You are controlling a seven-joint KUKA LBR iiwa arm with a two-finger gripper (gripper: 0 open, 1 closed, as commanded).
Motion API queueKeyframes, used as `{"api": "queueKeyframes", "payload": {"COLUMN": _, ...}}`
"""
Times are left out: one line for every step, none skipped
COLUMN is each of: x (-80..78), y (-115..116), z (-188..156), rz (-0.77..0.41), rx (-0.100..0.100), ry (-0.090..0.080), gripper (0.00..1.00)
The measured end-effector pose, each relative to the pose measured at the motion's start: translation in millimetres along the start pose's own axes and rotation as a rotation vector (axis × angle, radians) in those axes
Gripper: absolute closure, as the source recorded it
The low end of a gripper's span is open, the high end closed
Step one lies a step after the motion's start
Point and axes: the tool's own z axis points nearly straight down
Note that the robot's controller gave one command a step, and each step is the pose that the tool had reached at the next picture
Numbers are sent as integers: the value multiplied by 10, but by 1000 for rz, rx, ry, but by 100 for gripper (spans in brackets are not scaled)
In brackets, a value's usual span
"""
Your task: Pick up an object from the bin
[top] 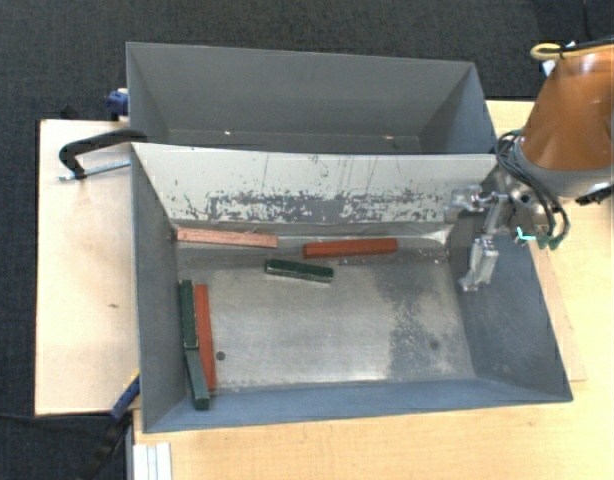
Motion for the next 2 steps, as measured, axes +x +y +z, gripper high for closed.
{"api": "queueKeyframes", "payload": {"x": -20, "y": 4, "z": -44, "rz": -2, "rx": 2, "ry": -8, "gripper": 0}}
{"api": "queueKeyframes", "payload": {"x": 8, "y": -54, "z": 256, "rz": 37, "rx": 1, "ry": -8, "gripper": 0}}
